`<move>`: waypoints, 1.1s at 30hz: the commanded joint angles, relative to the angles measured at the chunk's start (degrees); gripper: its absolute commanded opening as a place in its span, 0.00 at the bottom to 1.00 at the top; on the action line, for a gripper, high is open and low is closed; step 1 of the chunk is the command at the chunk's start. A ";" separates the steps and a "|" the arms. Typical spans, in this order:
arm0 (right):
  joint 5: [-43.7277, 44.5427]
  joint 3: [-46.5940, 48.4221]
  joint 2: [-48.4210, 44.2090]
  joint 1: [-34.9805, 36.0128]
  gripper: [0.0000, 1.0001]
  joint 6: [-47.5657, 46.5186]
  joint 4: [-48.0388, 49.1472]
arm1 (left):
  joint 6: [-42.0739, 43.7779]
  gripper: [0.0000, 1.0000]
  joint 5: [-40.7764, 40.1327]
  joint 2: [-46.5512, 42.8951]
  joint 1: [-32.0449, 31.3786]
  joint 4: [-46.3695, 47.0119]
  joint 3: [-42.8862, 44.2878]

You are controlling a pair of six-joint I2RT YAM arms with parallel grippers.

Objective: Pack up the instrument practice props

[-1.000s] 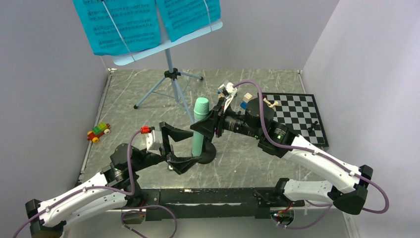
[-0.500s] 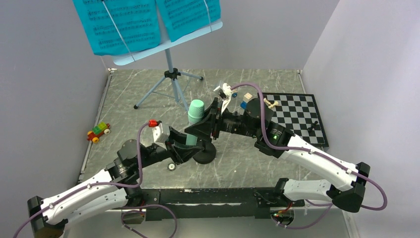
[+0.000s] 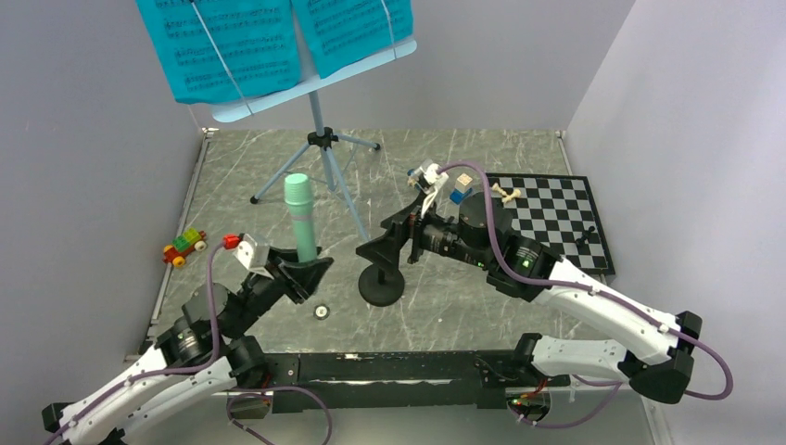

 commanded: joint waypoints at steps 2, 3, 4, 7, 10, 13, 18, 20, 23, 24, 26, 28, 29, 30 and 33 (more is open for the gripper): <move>5.65 -2.11 -3.48 -0.13 1.00 -1.26 -2.38 | -8.61 0.00 -25.89 0.16 0.66 -25.53 5.23; 5.52 -2.27 -3.32 -0.14 1.00 -1.32 -2.68 | -9.82 0.00 -26.63 1.81 1.13 -27.88 5.99; 5.26 -2.36 -3.18 -0.14 1.00 -1.35 -2.87 | -11.06 0.00 -26.67 3.43 2.02 -29.60 6.77; 4.86 -2.49 -2.84 -0.13 1.00 -1.34 -3.39 | -14.43 0.00 -23.06 7.73 8.16 -30.94 6.52; 4.84 -3.00 -3.46 -0.14 1.00 -1.26 -3.54 | -16.10 0.00 -16.17 10.13 17.87 -29.10 4.68; 5.01 -3.77 -4.58 -0.10 1.00 -1.26 -3.94 | -16.33 0.00 -9.21 12.97 28.96 -26.55 2.99; 5.47 -5.77 -6.74 -0.14 1.00 -1.27 -4.37 | -15.92 0.00 4.53 24.56 49.16 -18.62 0.54; 5.31 -6.87 -7.60 -0.14 1.00 -0.93 -3.94 | -15.88 0.00 8.23 31.65 54.64 -15.22 1.07; 5.51 -8.72 -9.23 -0.06 1.00 -0.51 -3.64 | -15.24 0.00 8.18 40.88 59.02 -12.37 3.91; 5.80 -9.41 -9.83 -0.10 1.00 -0.48 -3.51 | -14.97 0.00 7.73 44.07 59.64 -11.59 5.16; 6.68 -10.60 -11.00 -0.13 1.00 -0.47 -3.70 | -14.92 0.00 7.86 50.94 61.33 -10.88 9.05; 7.37 -11.08 -11.63 -0.13 1.00 -0.94 -4.25 | -15.01 0.00 8.22 57.07 62.98 -10.60 12.36; 7.62 -11.07 -11.75 -0.17 1.00 -1.42 -4.86 | -15.02 0.00 7.99 59.55 63.54 -10.50 13.82; 7.99 -10.85 -11.83 -0.15 1.00 -1.99 -5.54 | -14.83 0.00 7.67 62.03 64.05 -10.34 15.18; 9.29 -10.09 -11.82 -0.14 1.00 -3.75 -7.72 | -14.09 0.00 6.47 68.16 65.93 -10.83 19.15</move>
